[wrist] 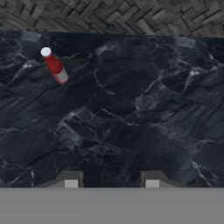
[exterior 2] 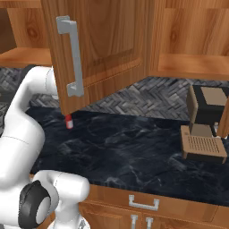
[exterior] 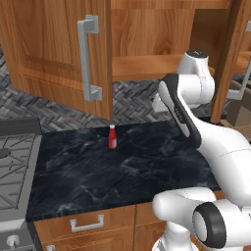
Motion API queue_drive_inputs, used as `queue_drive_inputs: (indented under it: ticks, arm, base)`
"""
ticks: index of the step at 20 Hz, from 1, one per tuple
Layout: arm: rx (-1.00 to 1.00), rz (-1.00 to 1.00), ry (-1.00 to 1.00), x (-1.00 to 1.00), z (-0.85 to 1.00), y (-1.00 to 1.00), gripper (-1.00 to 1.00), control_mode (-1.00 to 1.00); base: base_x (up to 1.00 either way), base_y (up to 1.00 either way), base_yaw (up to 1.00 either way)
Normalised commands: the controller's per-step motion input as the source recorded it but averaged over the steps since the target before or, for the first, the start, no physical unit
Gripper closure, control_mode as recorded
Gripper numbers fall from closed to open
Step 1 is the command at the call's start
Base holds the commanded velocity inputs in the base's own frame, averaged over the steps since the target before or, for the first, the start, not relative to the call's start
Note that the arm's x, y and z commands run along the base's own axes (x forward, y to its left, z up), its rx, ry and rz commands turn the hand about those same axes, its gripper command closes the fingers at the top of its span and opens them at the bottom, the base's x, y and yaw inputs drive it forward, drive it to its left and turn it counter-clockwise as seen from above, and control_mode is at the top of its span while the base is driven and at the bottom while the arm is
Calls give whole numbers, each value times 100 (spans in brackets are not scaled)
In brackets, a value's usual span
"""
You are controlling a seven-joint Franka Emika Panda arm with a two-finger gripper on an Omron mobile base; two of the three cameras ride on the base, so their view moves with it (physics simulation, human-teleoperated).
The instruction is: Close all open cabinet doors.
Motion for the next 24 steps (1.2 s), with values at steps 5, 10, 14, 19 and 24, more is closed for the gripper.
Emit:
queue_drive_inputs:
  ticks: [5,10,14,19,24]
  arm:
    - [0,0,-5,-9,1,1,-100,-100]
    - [0,3,-22,-43,9,6,-100,-100]
    - [-1,2,-25,-61,31,4,-100,-100]
    - [-2,1,-28,-48,34,2,-100,-100]
    - [-4,3,-33,-40,13,0,-100,-100]
  base:
    - [0,0,0]
    - [0,0,0]
    - [0,0,0]
    - [0,0,0]
    - [0,0,0]
